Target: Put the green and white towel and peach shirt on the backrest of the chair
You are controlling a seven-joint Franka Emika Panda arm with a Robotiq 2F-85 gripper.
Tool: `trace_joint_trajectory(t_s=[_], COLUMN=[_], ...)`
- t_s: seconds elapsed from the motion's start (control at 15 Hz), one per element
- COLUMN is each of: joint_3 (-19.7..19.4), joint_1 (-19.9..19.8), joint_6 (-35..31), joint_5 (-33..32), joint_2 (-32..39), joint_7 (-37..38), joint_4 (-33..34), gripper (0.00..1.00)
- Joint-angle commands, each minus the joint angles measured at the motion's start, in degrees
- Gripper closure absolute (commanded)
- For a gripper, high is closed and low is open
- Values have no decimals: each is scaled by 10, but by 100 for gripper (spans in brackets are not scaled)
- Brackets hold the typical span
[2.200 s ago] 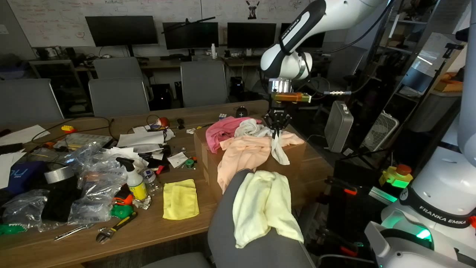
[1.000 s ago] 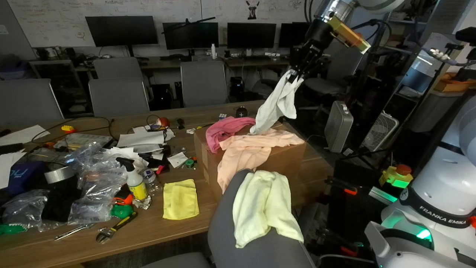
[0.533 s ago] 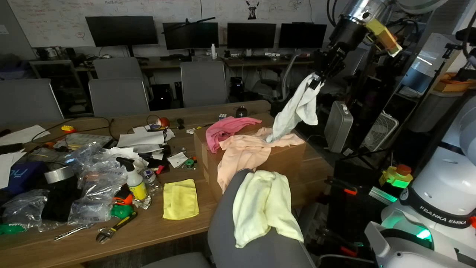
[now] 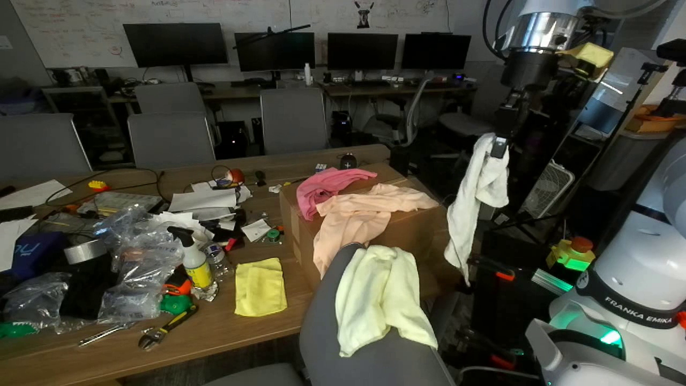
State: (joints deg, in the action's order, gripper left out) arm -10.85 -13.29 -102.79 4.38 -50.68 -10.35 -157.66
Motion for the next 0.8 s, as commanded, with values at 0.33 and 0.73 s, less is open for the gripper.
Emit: trace_joint_trajectory(t_s=[0.33, 0.73], joint_3=[69, 151], joint_1=[101, 179], joint_6=[65, 70], joint_5=[-58, -65], joint_2=[38, 103], joint_7=[-11, 7], joint_4=[39, 90], gripper=[98, 98])
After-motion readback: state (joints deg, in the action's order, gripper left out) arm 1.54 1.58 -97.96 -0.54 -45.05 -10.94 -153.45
